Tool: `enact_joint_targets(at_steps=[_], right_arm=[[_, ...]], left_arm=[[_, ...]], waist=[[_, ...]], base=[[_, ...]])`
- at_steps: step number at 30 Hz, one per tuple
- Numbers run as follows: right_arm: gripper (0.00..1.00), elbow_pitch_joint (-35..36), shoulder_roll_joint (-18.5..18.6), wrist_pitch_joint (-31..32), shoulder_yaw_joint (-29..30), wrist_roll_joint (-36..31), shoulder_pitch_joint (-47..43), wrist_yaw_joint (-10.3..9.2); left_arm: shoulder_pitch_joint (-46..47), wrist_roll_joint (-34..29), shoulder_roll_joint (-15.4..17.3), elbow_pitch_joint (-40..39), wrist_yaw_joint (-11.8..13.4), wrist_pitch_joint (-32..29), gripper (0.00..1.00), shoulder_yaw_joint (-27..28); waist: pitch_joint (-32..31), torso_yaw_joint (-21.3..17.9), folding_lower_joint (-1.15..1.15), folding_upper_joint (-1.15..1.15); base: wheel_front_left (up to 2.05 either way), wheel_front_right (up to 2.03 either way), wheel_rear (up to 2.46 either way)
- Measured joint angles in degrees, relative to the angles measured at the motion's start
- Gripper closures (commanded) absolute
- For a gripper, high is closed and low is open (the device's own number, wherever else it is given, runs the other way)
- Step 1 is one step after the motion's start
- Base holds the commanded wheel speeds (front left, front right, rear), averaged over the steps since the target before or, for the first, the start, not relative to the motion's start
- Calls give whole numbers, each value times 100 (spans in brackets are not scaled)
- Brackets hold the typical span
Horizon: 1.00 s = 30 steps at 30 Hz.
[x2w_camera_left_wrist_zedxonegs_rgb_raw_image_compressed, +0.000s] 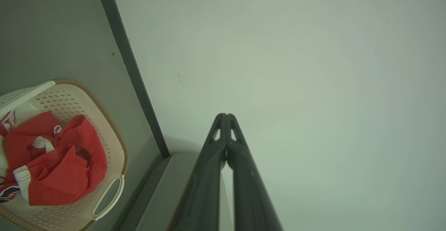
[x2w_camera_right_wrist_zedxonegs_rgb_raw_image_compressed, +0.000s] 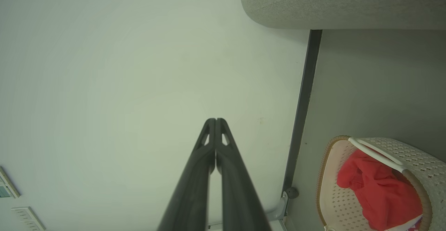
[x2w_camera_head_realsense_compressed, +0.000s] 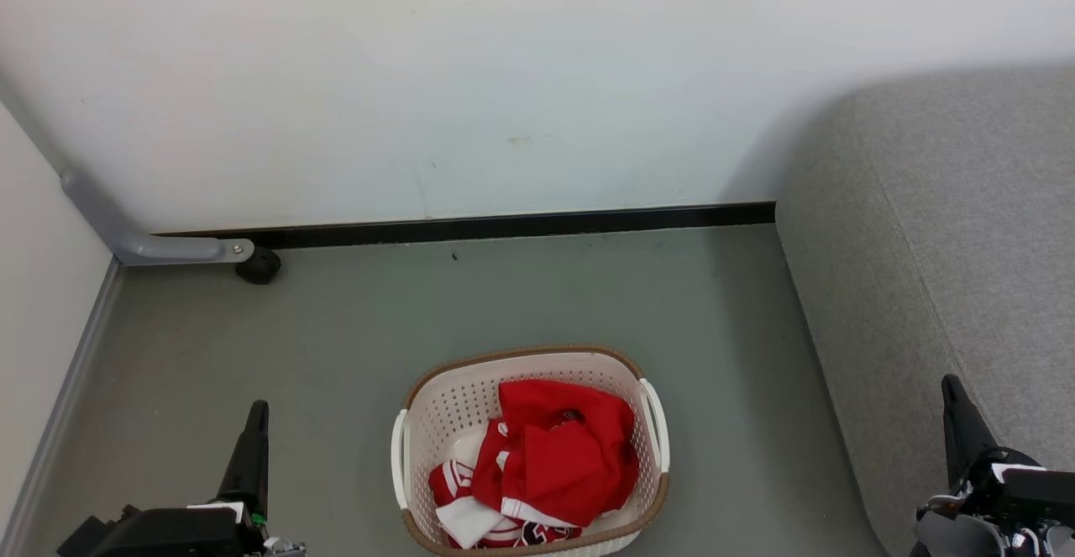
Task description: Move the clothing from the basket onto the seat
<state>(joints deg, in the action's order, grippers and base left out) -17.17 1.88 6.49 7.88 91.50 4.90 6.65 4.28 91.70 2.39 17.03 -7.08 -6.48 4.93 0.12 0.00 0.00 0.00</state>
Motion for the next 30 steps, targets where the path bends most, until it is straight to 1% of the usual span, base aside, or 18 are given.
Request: enact_joint_targets(at_steps=[30], right_arm=[[100,0,0,0,0,0,0,0]], left_arm=[[0,0,0,0,0,0,100,0]], waist=[[0,0,0,0]], base=[[0,0,0]])
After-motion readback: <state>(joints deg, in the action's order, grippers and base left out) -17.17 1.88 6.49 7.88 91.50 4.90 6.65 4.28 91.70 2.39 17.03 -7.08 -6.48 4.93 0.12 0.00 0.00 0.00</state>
